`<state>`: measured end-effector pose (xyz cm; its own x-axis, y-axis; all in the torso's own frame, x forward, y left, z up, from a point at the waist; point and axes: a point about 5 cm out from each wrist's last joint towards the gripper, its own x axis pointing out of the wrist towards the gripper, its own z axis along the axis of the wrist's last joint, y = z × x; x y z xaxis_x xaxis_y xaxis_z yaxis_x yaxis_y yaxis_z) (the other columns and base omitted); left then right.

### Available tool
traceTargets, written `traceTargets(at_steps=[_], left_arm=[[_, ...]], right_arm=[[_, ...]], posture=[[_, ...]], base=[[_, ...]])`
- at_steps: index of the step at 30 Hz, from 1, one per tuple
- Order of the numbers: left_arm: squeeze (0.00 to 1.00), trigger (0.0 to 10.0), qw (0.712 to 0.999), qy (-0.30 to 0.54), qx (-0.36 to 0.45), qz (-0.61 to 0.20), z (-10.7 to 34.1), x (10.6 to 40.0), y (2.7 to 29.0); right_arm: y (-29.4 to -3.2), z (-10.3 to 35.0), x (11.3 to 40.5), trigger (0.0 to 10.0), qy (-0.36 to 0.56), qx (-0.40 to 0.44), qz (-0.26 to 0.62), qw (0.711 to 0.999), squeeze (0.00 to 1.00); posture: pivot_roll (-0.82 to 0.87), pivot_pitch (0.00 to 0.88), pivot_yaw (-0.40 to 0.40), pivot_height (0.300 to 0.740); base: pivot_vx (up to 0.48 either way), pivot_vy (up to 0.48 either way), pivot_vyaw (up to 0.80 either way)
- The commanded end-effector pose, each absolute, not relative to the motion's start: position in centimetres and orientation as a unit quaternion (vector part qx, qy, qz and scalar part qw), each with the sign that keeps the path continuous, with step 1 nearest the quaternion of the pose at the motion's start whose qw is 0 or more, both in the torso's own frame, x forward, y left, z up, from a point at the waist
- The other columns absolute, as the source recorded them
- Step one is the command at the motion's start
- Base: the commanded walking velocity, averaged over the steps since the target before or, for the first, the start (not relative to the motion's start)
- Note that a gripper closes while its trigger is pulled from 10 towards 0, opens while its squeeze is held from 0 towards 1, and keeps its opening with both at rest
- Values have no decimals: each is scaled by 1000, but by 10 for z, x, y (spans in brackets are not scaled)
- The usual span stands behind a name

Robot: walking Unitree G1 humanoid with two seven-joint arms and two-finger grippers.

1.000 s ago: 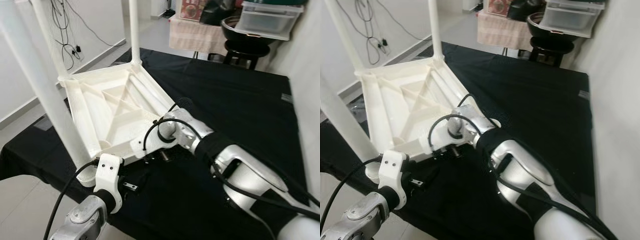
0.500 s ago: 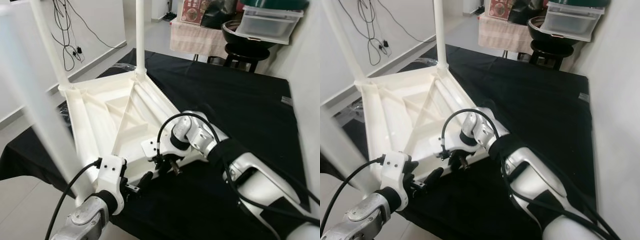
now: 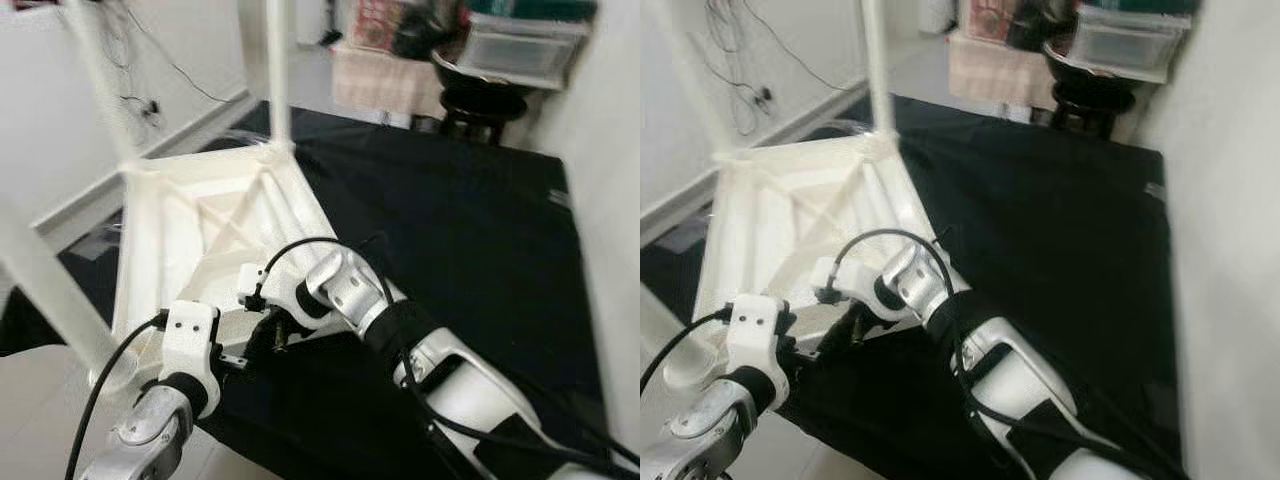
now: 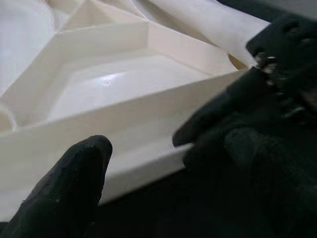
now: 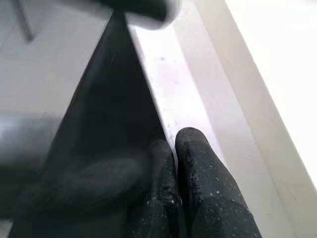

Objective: Building children table

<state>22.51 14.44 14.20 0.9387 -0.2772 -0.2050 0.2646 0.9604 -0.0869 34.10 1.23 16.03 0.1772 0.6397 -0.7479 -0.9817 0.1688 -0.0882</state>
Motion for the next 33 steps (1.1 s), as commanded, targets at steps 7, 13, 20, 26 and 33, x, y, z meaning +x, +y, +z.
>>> traceTargets(at_steps=[7, 13, 20, 26, 33], left_arm=[[0, 10000, 974, 123, -42, -187, 138, 221, 126], [0, 10000, 974, 123, -45, -187, 138, 221, 126], [0, 10000, 974, 122, -44, -188, 138, 221, 126], [0, 10000, 974, 122, -43, -188, 138, 222, 126], [0, 10000, 974, 122, -42, -188, 138, 222, 126]], right_arm=[[9, 168, 361, 0, 274, -256, 429, 822, 0], [9, 171, 365, 0, 272, -244, 399, 841, 0], [13, 171, 365, 0, 268, -233, 379, 855, 0], [22, 181, 370, 4902, 228, -175, 338, 896, 0], [47, 197, 361, 10000, 165, -78, 386, 904, 0]], posture=[[30, 94, -64, 740], [28, 95, -65, 740], [27, 94, -65, 740], [27, 94, -64, 740], [28, 93, -65, 740]], base=[[0, 0, 0], [0, 0, 0], [0, 0, 0], [0, 0, 0], [0, 0, 0]])
